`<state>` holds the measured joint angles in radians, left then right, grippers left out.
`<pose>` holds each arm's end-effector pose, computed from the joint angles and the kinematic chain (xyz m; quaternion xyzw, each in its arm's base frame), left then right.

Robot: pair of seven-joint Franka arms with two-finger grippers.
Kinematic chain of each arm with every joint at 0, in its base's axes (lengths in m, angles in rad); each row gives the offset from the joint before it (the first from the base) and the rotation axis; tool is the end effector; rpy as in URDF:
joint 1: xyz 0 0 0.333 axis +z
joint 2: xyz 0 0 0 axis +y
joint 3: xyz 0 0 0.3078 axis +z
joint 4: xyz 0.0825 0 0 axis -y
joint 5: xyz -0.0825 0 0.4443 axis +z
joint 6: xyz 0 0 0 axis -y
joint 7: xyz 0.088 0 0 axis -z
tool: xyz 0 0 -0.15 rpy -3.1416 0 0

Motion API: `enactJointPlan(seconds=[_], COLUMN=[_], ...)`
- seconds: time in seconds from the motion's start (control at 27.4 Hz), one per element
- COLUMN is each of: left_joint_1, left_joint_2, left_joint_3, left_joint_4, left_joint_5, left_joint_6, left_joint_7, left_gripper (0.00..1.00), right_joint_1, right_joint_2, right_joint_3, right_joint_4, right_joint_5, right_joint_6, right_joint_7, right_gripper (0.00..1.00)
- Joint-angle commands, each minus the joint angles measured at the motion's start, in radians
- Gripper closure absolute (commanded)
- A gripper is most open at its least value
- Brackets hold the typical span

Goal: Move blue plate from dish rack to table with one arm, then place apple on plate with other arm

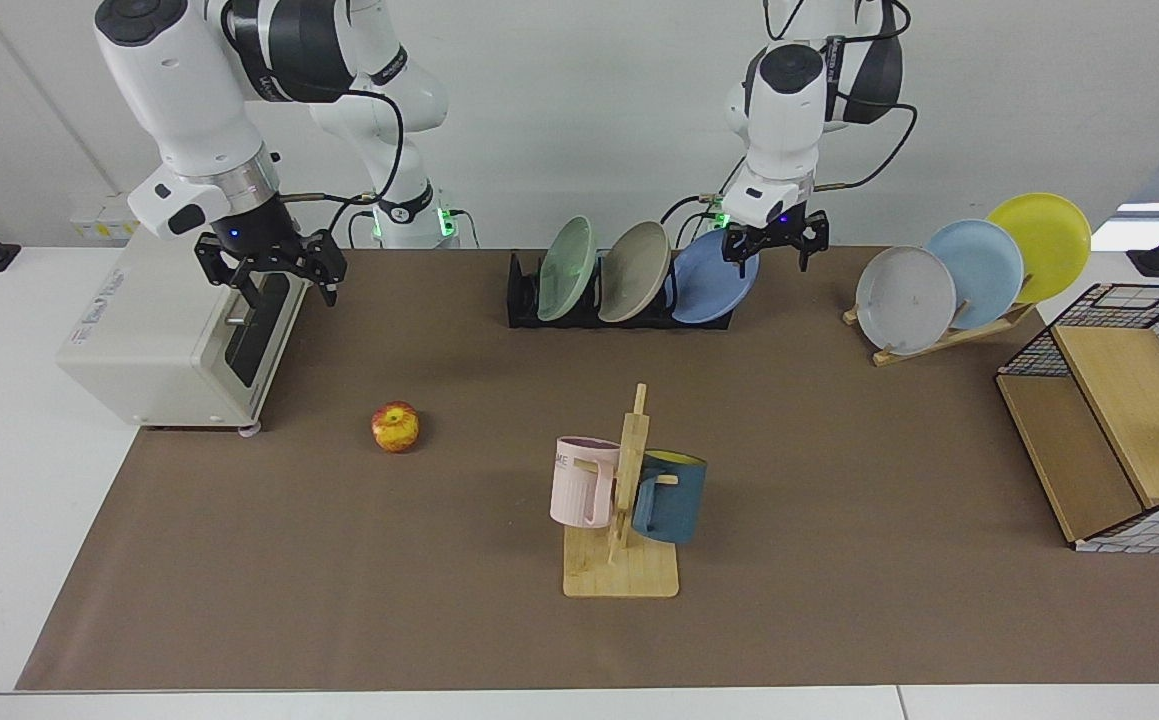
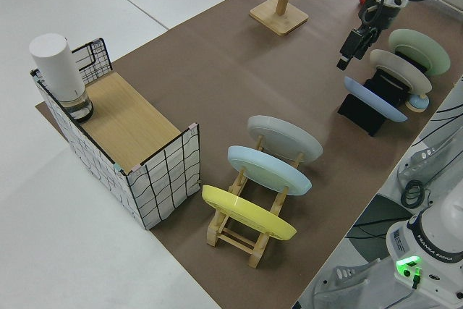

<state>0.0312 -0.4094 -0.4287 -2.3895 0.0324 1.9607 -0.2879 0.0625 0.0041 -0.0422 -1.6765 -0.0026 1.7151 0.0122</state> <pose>0.4472 -0.1759 0.3793 -0.9939 0.0431 -0.0059 0.1012 0.6274 0.0124 0.5269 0.9998 0.0042 0.0173 0.0011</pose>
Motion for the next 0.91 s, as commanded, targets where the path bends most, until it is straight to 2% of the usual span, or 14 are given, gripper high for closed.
enactJointPlan(seconds=[0.0,0.11,0.33,0.48,0.51,0.58,0.73,0.8,0.88], left_joint_1=[-0.004,-0.005,-0.005,-0.004,-0.002,0.002,0.004,0.004,0.006], left_joint_2=[-0.042,-0.043,-0.035,-0.032,-0.032,-0.032,-0.032,-0.032,-0.031], left_joint_3=[-0.004,-0.004,-0.036,-0.036,-0.036,-0.036,-0.036,-0.035,-0.035], left_joint_4=[-0.068,-0.092,-0.143,-0.143,-0.143,-0.143,-0.142,-0.14,-0.137], left_joint_5=[0.024,0.024,0.026,0.026,0.024,0.024,0.015,0.014,0.014], left_joint_6=[0.041,0.047,0.09,0.079,0.076,0.066,0.049,0.035,0.032], left_joint_7=[-0.002,0.001,-0.005,0.003,0.007,0.029,0.03,0.035,0.05], left_gripper=[0.0,0.0,0.0,0.0,0.03,0.22,0.71,1.0,1.0], right_joint_1=[0.005,0.032,0.065,0.082,0.082,0.083,0.082,0.079,0.08], right_joint_2=[0.079,0.115,0.201,0.226,0.228,0.229,0.225,0.226,0.231], right_joint_3=[0.001,0.002,0.002,0.002,0.002,0.002,0.002,0.002,0.002], right_joint_4=[0.02,0.015,0.008,-0.034,-0.049,-0.084,-0.158,-0.179,-0.201], right_joint_5=[0.01,0.015,0.015,0.016,0.015,0.015,0.015,0.015,0.015], right_joint_6=[0.04,0.124,0.196,0.253,0.267,0.293,0.35,0.36,0.383], right_joint_7=[-0.005,0.031,0.083,0.095,0.095,0.095,0.081,0.074,0.069], right_gripper=[0.0,0.0,0.0,0.0,0.0,0.0,0.0,0.0,0.0])
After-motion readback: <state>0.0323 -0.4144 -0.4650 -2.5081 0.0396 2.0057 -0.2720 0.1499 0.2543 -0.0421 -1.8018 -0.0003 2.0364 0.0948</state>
